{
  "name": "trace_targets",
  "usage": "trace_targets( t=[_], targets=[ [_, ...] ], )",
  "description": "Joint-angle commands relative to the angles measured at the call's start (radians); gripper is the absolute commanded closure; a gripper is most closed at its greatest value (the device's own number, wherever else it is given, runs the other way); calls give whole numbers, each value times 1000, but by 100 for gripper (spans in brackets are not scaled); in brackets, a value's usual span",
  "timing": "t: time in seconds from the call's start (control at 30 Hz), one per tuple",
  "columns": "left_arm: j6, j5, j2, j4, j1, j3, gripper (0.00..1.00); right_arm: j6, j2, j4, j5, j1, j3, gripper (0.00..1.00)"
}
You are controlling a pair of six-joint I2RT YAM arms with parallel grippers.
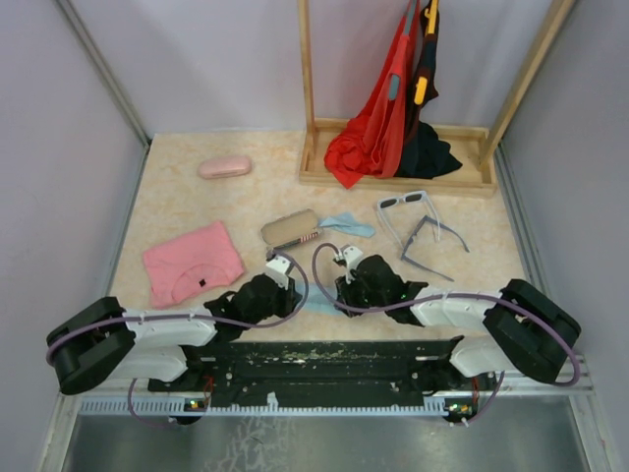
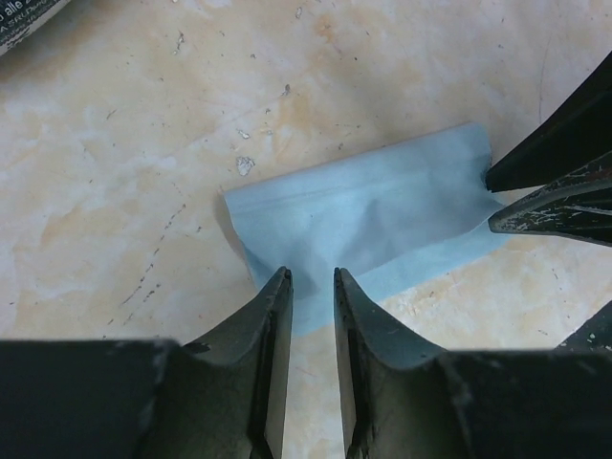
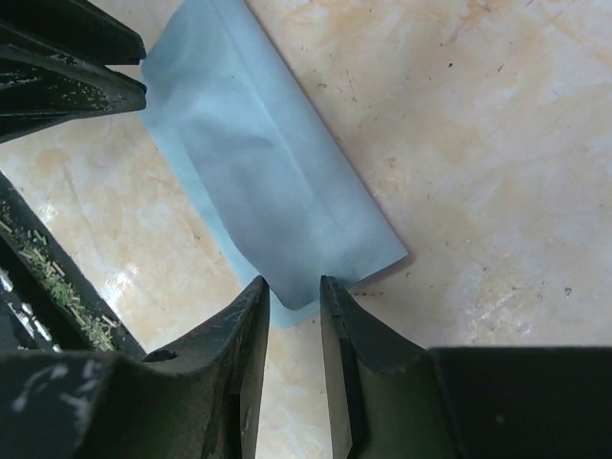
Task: Organize the sunglasses
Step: Fold the glasses cleaning cloth at the center of the board.
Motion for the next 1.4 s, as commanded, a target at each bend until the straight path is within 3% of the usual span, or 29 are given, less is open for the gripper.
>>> trace_targets(
  t=[0.0,0.23,0.43,0.57,0.73,1.0,1.37],
  targets=[
    [-35,-13,-48,-36,-16,-16,69,4,-56,11,-31,8,-13,70],
    [-120,-46,-212,-183,-40,-50,66,22,-198,-82,-1,8,-43,67],
    [-168,-181,-341,-291,-18,-34,42,192,-336,-143,218,9,-71,64],
    [-139,-106,-296,-273,77,13,39,311,-318,-144,283,7,-51,60],
    [-103,2,-133,-226,159,86,38,422,-237,-113,289,5,-12,54],
    [-57,123,45,-195,173,185,41,528,-210,-48,345,-8,-35,48],
    [-77,210,88,-342,161,223,56,523,-276,-68,365,-22,-81,49]
  ],
)
